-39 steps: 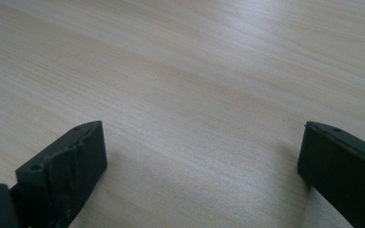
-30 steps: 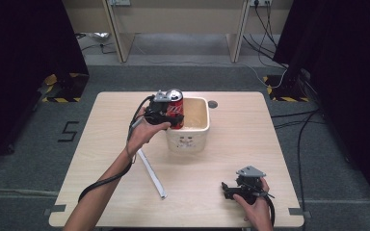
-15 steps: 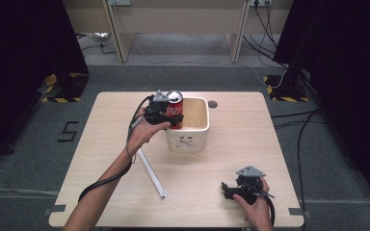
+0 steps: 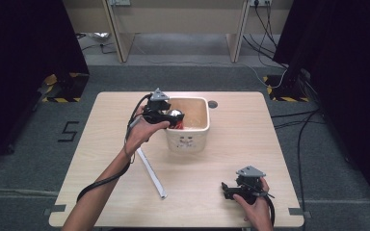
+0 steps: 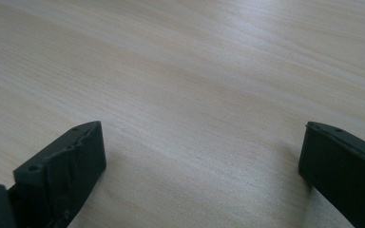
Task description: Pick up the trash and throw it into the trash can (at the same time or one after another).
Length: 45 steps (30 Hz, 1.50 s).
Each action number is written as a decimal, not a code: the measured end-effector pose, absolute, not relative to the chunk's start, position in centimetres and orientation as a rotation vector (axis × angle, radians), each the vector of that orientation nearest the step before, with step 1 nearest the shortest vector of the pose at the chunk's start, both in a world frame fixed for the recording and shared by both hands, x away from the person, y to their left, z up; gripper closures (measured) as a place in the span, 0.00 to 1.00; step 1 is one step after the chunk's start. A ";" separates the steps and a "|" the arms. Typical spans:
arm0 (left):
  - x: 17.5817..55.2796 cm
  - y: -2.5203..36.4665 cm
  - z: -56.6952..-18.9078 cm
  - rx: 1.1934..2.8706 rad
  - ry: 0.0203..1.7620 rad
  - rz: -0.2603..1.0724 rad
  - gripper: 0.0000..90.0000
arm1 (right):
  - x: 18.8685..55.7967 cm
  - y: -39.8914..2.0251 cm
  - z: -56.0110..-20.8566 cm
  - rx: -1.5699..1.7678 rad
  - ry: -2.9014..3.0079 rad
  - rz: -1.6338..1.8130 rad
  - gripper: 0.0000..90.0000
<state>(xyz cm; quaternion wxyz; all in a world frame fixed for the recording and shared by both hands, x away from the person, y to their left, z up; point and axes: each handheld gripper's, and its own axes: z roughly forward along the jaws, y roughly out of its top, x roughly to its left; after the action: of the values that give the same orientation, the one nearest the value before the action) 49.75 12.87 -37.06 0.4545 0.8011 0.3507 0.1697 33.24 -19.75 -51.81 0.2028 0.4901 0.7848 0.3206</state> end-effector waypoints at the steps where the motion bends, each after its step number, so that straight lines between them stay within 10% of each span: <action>1: 49.7 12.9 -37.0 1.971 0.863 0.418 0.30 | 33.2 -19.7 -51.8 1.368 2.191 0.895 0.02; 45: 43.9 20.8 -37.8 1.893 1.007 0.431 0.28 | 33.2 -19.8 -51.8 1.364 2.193 0.891 0.02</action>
<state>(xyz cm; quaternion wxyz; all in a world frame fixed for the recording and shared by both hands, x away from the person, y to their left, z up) 43.95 20.79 -37.82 0.4593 0.7689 0.4089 0.1750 33.25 -19.77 -51.80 0.2035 0.4890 0.7858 0.3193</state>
